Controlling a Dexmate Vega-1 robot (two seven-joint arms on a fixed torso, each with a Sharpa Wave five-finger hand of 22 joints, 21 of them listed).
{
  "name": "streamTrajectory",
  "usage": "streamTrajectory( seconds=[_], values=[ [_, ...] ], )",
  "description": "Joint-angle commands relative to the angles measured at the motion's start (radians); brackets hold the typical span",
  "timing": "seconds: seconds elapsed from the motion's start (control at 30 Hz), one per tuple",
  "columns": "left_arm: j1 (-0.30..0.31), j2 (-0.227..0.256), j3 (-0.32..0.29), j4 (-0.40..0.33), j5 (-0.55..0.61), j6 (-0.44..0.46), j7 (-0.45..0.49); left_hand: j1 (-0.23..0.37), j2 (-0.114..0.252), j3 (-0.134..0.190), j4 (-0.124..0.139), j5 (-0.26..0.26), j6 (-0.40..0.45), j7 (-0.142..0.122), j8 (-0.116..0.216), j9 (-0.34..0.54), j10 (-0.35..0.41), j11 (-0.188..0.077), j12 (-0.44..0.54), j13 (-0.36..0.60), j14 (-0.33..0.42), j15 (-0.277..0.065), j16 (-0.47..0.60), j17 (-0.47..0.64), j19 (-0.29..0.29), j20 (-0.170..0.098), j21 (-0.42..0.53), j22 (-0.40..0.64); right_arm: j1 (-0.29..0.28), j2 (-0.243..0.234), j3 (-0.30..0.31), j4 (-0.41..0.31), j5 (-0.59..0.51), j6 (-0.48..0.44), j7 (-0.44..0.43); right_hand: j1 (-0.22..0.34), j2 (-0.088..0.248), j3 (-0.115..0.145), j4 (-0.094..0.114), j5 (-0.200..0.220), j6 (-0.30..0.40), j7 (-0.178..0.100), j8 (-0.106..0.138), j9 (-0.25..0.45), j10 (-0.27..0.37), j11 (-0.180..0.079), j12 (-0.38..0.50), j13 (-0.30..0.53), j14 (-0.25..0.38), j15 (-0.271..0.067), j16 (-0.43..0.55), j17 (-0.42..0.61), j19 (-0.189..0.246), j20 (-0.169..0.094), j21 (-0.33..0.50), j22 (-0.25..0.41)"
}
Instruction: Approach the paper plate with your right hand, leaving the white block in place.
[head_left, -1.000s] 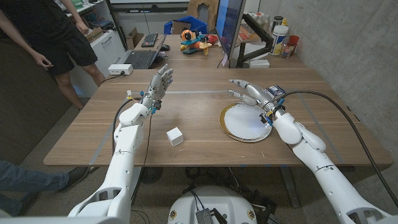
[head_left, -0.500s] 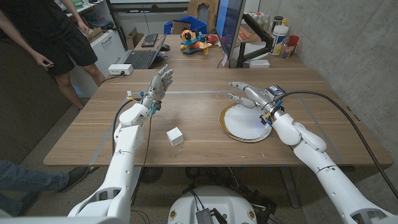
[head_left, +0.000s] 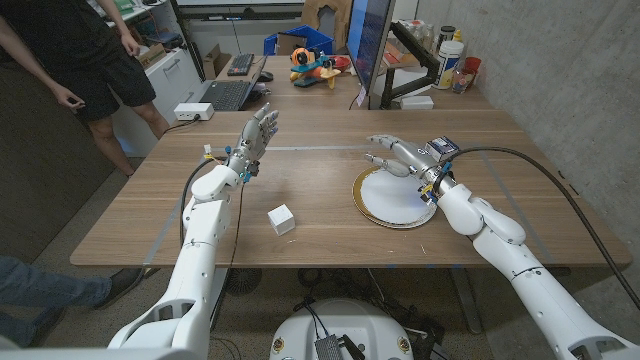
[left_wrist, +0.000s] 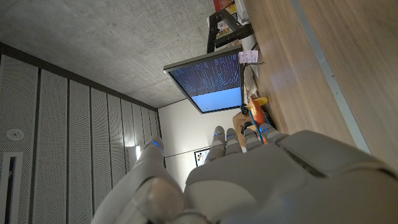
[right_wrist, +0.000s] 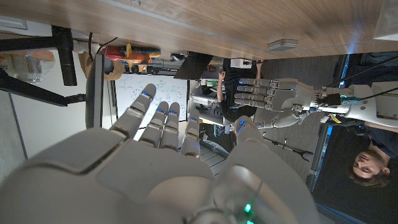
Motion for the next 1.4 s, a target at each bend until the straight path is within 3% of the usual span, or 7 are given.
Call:
streamTrajectory(
  seconds=[0.03, 1.4],
  values=[
    [-0.006, -0.001, 0.003, 0.011, 0.002, -0.003, -0.002, 0.003, 0.011, 0.003, -0.005, -0.005, 0.002, 0.003, -0.001, 0.003, -0.006, 0.0, 0.003, 0.001, -0.011, 0.001, 0.001, 0.005, -0.027, 0.006, 0.002, 0.005, -0.006, -0.023, -0.018, -0.016, -0.039, -0.034, -0.011, -0.006, -0.004, -0.007, 0.0, 0.012, 0.008, -0.005, 0.003, 0.004, 0.004, -0.003, 0.004, 0.002, 0.004, -0.001, 0.001, 0.001, -0.003, 0.004, -0.003, 0.004],
    [-0.009, -0.002, 0.011, 0.013, 0.013, 0.004, 0.003, 0.001, 0.012, 0.001, -0.008, -0.005, 0.002, 0.002, -0.001, 0.003, -0.007, -0.002, 0.003, 0.001, -0.015, 0.0, 0.001, 0.005, -0.032, 0.01, 0.002, 0.005, -0.01, -0.088, -0.098, -0.04, -0.185, -0.163, -0.045, -0.016, -0.003, -0.007, 0.0, 0.034, 0.023, -0.01, 0.004, 0.004, 0.007, -0.009, 0.001, 0.002, 0.004, -0.002, -0.001, -0.001, -0.039, 0.009, -0.012, 0.004]
  ],
)
